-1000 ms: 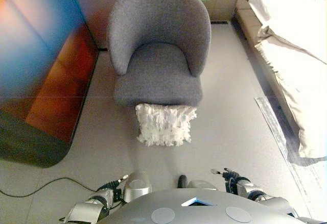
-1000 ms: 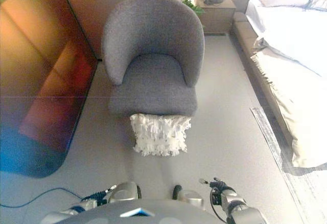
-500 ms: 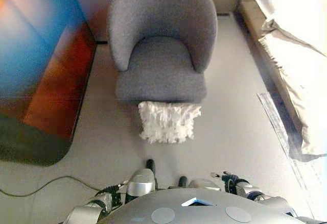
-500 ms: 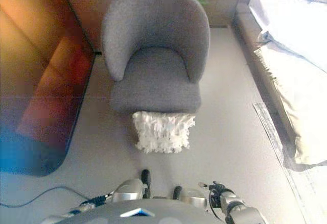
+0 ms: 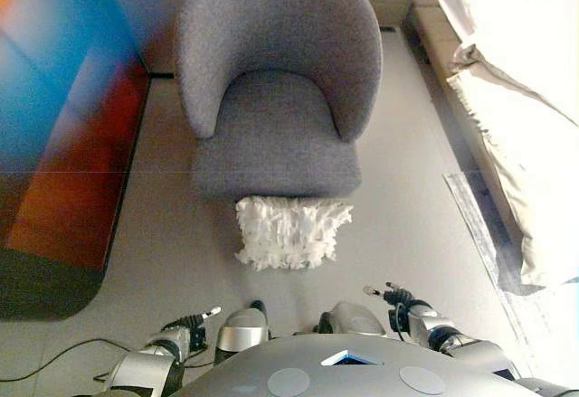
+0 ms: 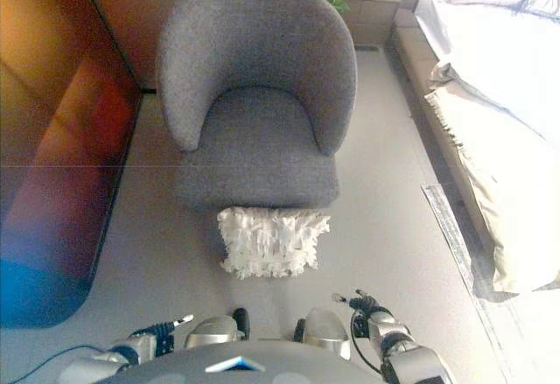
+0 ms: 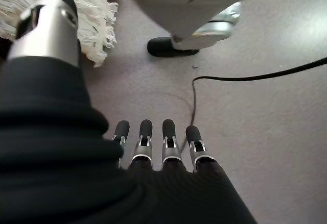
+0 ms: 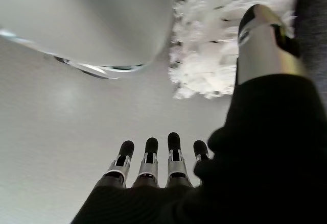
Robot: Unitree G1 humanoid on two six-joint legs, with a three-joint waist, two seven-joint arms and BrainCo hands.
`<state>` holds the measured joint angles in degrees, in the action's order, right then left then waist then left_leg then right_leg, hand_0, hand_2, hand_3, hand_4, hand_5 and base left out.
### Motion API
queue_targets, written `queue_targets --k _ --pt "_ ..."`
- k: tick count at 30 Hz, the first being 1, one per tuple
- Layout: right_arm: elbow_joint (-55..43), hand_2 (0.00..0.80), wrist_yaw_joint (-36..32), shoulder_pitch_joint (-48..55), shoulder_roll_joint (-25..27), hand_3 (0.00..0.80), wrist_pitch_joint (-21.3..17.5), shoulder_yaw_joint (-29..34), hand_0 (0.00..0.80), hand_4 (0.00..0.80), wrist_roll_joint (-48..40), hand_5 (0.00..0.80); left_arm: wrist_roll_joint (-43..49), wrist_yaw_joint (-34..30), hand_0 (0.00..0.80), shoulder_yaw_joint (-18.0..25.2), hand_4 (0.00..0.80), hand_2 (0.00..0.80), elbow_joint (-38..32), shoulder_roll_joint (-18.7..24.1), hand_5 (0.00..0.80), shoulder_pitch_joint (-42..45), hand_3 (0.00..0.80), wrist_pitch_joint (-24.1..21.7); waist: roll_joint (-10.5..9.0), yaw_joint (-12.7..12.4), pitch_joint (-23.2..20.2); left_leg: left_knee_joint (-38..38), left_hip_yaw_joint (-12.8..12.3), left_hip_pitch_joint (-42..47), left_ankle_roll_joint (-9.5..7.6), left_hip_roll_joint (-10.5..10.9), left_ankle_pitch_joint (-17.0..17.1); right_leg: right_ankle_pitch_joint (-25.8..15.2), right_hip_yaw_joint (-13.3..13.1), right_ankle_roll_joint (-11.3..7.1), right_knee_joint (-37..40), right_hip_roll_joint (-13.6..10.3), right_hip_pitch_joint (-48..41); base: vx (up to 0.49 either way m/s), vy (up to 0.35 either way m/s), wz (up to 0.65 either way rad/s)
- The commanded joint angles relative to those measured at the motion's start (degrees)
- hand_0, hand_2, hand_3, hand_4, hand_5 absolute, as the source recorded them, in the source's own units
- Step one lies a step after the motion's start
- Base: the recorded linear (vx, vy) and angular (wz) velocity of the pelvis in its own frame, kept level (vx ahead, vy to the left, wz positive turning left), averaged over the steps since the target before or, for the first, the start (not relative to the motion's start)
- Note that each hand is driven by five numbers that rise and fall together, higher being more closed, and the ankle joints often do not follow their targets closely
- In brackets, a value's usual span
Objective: Pick up the cushion and take it to the sofa
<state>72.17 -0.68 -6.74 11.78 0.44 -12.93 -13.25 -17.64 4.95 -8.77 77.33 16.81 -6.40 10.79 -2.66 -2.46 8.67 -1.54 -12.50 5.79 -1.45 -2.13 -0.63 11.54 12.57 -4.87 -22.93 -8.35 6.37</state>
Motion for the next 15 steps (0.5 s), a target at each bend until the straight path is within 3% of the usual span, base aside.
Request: queue_targets --k 1,3,8,15 --pt "-0.33 0.0 0.91 -2.94 1.49 0.0 -1.21 -1.8 0.0 0.0 -3.71 0.0 -1.16 1.03 0.0 -1.96 0.0 0.0 1.02 -0.72 0.0 -3.19 0.0 0.08 2.15 1.51 1.43 1.28 3.5 -5.7 -0.52 0.82 -0.64 -12.32 -0.33 -0.62 9.92 -0.03 2.7 0.005 -0.103 -0.07" --pt "-0.58 0.0 0.49 -2.47 1.45 0.0 -0.78 -1.71 0.0 0.0 -3.06 0.0 -2.16 1.81 0.0 -2.43 0.0 0.0 0.8 -1.2 0.0 -3.21 0.0 -1.72 1.87 2.73 2.26 1.65 3.02 -5.35 -0.51 0.58 -1.68 -15.4 -2.33 -1.29 12.72 -1.12 4.29 0.115 -0.099 0.02" --pt "0.36 0.0 1.08 -1.3 1.84 0.0 -1.51 -1.77 0.0 0.0 -0.76 0.0 -4.06 4.36 0.0 -2.01 0.0 0.0 -1.06 -2.42 0.0 -3.4 0.0 -5.69 1.27 2.9 3.18 6.07 3.55 -8.09 0.17 0.12 -2.05 -14.09 -2.2 -1.29 16.53 -0.94 1.53 0.156 -0.095 0.43" --pt "-2.32 0.0 9.9 -12.72 3.54 0.0 -6.03 -5.79 0.0 0.0 -4.03 0.0 -7.81 10.64 0.0 -5.71 0.0 0.0 -2.84 -2.27 0.0 -11.76 0.0 -12.74 2.64 2.63 10.68 9.37 5.24 -20.31 1.96 -0.5 0.36 -14.79 -2.16 0.1 15.23 -1.08 10.82 -0.17 -0.029 0.15"
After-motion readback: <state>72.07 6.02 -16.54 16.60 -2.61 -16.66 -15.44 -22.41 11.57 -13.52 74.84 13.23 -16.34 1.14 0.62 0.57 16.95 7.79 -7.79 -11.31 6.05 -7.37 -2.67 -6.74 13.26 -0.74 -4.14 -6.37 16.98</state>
